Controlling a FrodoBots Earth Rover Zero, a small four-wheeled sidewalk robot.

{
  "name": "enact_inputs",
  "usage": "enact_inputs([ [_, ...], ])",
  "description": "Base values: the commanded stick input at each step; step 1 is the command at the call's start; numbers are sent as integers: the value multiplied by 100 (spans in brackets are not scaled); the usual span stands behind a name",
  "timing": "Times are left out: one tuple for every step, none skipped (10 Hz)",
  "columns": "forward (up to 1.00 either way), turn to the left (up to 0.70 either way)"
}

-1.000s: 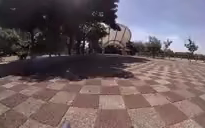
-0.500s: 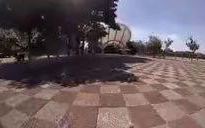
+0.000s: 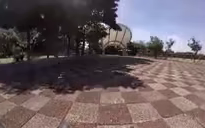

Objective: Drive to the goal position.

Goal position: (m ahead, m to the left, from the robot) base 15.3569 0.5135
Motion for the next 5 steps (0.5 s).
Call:
enact_inputs([
  [70, 0],
  [70, 0],
  [70, 0],
  [70, 0],
  [70, 0],
])
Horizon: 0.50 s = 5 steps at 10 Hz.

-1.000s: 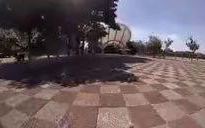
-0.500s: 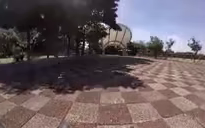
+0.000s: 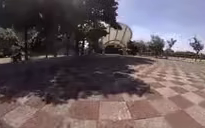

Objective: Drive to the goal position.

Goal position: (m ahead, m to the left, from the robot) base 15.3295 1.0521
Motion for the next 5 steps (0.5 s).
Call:
enact_inputs([
  [70, 0],
  [70, 0],
  [70, 0],
  [70, 0],
  [70, 0],
])
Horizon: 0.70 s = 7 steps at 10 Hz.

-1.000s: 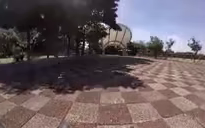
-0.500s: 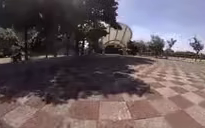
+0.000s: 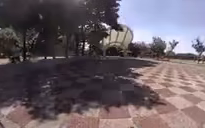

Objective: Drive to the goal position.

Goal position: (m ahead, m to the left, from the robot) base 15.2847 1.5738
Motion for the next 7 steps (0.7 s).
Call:
enact_inputs([
  [70, -20],
  [70, -35],
  [70, -35],
  [70, -31],
  [70, 0],
  [70, 0],
  [70, 0],
])
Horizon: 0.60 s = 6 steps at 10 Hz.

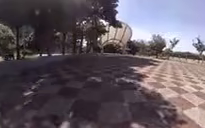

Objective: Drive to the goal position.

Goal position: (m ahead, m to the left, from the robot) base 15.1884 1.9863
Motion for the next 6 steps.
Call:
enact_inputs([
  [70, 0],
  [70, 0],
  [70, 0],
  [70, 0],
  [70, 0],
  [70, 0],
])
